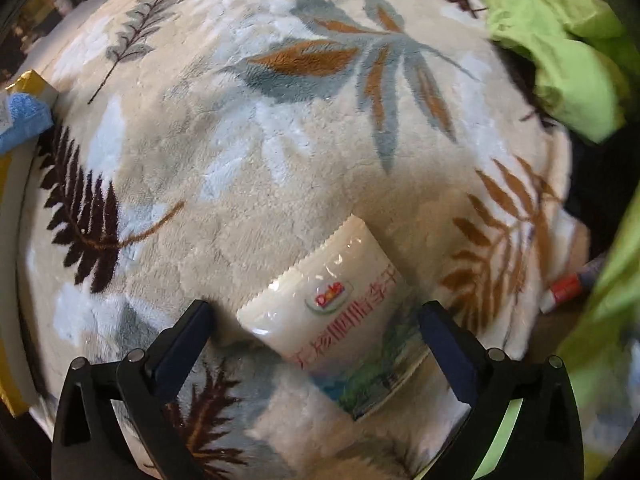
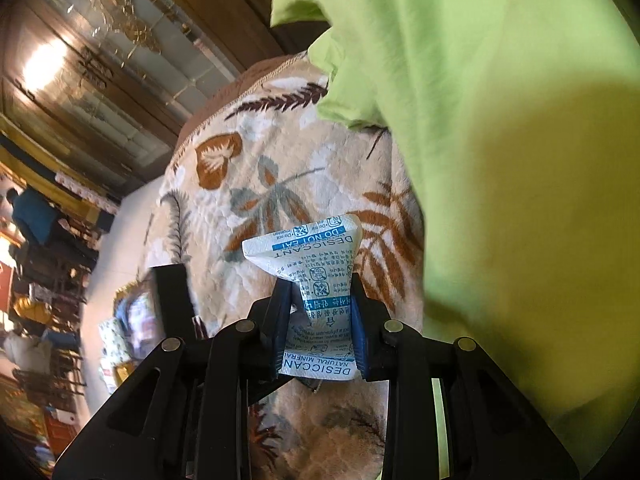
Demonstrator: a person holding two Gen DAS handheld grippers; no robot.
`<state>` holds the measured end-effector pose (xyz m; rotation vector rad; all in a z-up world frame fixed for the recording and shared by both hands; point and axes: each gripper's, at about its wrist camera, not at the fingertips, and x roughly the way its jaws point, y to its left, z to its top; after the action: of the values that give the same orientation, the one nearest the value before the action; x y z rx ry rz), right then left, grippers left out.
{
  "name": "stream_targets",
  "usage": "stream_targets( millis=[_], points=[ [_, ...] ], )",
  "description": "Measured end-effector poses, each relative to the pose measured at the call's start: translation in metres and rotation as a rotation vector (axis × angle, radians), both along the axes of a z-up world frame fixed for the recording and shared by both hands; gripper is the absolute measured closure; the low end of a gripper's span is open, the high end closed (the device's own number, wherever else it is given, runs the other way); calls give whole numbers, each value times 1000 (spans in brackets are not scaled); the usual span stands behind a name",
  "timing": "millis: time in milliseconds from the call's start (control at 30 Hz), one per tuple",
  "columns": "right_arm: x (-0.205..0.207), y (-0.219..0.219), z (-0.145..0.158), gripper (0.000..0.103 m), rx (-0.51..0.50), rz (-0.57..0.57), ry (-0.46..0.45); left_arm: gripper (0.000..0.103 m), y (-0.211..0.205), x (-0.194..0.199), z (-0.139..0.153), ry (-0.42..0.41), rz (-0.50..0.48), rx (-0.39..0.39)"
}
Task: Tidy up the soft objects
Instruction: 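Grasp the Dole snack packet with the left gripper while the right grasps the desiccant sachet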
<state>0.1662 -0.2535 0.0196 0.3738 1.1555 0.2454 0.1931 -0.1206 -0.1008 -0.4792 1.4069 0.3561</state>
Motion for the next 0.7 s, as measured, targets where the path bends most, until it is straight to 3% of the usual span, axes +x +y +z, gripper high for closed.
stream_targets(
  millis=[300,500,533,600,700],
  points=[
    [-3,-13,17,77,73,-35,-35,0,-20,35,-10,36,81,70],
    [-5,-11,21,77,97,-30,-47,2,-22,13,-11,-54,-63,2],
    [-6,-12,23,77,100,-34,-52,5,-20,10,-10,-64,-82,-10],
    [-7,-14,25,77,110,-41,-58,25,-15,2,-4,-75,-108,-21],
    [-8,-15,27,77,123,-48,-62,37,1,-3,-2,-83,-162,-108]
  ],
)
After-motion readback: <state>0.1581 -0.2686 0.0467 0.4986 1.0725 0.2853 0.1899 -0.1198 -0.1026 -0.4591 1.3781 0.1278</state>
